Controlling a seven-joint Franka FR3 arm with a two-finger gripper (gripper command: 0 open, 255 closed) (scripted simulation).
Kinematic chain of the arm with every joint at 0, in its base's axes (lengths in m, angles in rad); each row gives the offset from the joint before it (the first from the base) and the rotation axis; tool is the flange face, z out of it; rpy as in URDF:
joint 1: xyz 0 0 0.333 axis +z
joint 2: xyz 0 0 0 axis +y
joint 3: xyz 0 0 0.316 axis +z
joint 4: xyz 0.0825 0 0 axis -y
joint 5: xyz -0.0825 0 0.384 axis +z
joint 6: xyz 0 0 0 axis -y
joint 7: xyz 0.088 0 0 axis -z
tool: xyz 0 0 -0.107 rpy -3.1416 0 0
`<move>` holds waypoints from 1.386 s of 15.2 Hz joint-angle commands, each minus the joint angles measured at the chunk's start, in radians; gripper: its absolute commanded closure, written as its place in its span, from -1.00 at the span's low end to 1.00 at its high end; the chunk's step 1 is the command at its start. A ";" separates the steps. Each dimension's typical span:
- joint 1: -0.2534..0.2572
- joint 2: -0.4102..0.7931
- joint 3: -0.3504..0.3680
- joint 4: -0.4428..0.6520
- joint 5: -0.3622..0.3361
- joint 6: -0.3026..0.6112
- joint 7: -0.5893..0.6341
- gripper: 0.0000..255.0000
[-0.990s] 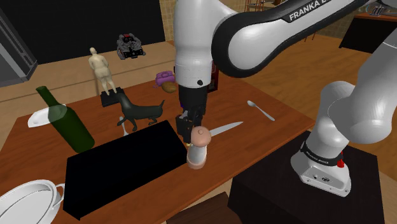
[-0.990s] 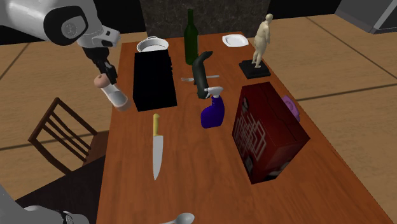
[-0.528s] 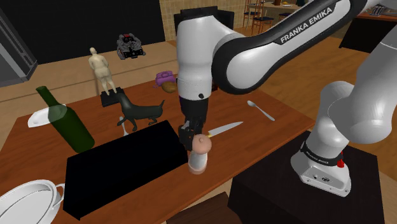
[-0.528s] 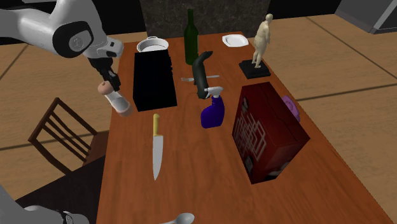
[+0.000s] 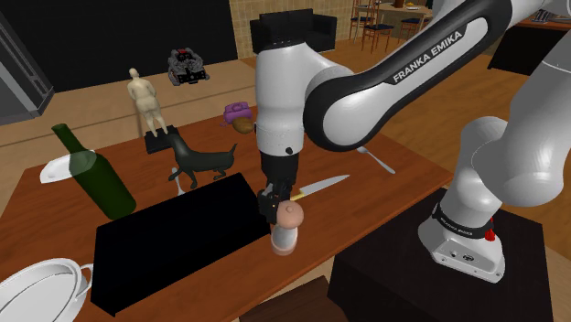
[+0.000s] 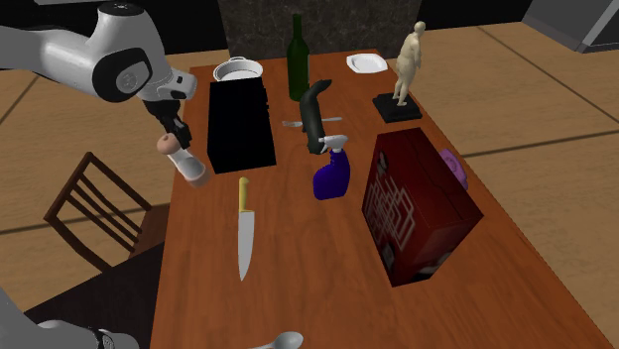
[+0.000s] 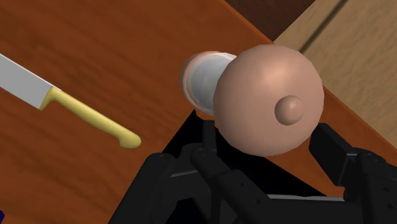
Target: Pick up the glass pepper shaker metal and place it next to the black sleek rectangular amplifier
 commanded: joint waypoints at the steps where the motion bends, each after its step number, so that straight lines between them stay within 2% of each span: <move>1: 0.000 0.000 0.000 0.000 0.000 0.001 0.000 1.00; 3: 0.000 0.000 0.000 0.000 0.000 0.001 0.000 1.00; 4: 0.000 0.000 0.000 0.000 0.000 0.001 0.000 -1.00; 9: 0.000 0.000 0.000 0.000 0.000 0.001 0.000 -1.00; 13: -0.008 -0.064 -0.018 0.066 0.003 -0.130 -0.006 -1.00; 21: -0.008 -0.064 -0.018 0.066 0.003 -0.130 -0.006 -1.00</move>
